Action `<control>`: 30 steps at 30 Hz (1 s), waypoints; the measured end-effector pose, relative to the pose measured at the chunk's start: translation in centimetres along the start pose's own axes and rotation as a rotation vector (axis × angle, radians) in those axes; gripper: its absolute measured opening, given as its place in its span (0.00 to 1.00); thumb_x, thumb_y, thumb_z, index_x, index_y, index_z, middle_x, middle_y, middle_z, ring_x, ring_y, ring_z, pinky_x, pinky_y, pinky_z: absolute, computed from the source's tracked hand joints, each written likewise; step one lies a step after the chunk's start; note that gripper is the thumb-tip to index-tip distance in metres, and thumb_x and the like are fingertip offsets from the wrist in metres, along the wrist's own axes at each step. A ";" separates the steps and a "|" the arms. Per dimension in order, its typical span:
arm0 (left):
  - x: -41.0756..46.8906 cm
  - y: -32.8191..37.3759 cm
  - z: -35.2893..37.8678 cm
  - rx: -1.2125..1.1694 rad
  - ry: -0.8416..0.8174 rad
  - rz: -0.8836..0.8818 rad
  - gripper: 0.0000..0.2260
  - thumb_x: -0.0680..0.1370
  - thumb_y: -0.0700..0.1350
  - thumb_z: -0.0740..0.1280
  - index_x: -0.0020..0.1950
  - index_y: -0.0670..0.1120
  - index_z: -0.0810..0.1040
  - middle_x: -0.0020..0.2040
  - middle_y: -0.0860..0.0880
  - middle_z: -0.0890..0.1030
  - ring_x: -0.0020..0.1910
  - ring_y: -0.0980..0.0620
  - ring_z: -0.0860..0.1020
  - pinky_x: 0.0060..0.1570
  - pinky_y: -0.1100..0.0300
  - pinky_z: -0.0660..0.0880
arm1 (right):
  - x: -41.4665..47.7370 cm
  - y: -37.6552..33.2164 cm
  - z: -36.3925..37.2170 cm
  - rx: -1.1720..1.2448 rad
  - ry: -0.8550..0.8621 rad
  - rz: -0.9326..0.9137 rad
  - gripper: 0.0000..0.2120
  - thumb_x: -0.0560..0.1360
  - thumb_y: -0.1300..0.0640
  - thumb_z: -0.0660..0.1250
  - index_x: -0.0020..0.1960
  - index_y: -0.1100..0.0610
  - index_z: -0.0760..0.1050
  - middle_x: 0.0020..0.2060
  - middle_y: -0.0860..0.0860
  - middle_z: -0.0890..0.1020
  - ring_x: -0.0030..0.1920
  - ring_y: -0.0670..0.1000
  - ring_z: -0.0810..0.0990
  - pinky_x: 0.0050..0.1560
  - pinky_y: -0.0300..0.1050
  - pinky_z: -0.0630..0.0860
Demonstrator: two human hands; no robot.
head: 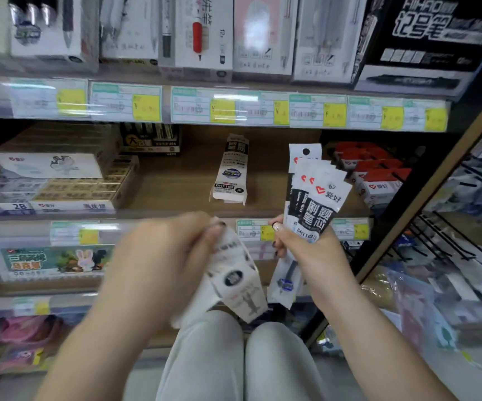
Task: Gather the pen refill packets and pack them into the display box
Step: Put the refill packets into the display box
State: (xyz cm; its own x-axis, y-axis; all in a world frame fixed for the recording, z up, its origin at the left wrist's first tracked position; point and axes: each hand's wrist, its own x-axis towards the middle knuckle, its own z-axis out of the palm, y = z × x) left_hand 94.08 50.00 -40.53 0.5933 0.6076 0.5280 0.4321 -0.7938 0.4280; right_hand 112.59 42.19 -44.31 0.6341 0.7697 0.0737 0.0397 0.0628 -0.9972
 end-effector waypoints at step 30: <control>-2.7 1.5 14.7 -0.680 -0.043 -0.152 0.09 0.70 0.48 0.72 0.40 0.54 0.71 0.45 0.55 0.76 0.44 0.56 0.77 0.43 0.65 0.73 | -2.1 3.4 -5.7 -0.109 -0.080 0.280 0.11 0.71 0.69 0.66 0.33 0.59 0.73 0.22 0.51 0.73 0.23 0.47 0.71 0.25 0.39 0.69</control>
State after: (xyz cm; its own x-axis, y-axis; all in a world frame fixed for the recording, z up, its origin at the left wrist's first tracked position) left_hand 103.09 46.83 -52.08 0.5925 0.6977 0.4027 -0.0010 -0.4992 0.8665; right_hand 115.79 37.17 -47.95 0.5691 0.7954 -0.2083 -0.0432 -0.2240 -0.9736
